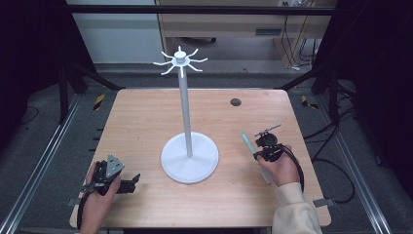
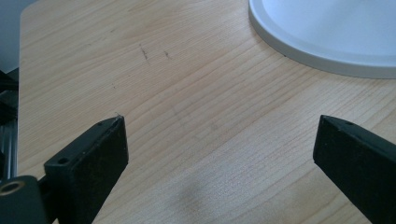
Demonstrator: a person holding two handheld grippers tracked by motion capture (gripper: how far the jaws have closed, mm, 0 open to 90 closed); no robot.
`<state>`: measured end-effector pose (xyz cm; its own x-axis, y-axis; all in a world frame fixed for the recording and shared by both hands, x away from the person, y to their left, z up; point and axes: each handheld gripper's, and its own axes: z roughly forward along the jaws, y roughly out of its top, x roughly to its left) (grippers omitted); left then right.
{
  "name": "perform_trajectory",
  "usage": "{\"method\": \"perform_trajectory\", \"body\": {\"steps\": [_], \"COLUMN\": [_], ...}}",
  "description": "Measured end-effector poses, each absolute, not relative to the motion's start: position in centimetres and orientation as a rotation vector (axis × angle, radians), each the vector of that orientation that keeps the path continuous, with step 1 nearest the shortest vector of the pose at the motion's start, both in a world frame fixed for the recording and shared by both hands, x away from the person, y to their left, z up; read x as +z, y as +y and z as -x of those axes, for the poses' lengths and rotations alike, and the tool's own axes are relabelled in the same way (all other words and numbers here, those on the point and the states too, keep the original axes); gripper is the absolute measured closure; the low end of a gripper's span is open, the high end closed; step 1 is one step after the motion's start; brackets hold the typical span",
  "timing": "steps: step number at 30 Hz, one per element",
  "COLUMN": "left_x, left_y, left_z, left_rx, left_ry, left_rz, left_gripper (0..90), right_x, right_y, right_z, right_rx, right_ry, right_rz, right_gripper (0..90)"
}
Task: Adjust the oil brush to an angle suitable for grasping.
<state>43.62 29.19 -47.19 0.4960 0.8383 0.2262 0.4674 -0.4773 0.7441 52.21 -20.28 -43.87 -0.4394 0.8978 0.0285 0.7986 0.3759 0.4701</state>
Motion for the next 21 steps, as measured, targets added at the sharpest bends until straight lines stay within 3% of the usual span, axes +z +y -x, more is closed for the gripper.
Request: {"method": "perform_trajectory", "body": {"steps": [21], "left_x": [-47.2], "left_y": [29.4], "left_z": [-43.3], "left_rx": [0.786], "left_ry": [1.090], "left_rz": [-2.111], "left_gripper": [2.8], "right_x": [-38.6], "right_y": [-19.8], "right_z": [-52.2], "right_rx": [0.902], "right_ry": [2.314], "right_rz": [-1.372], "right_gripper": [82.6]}}
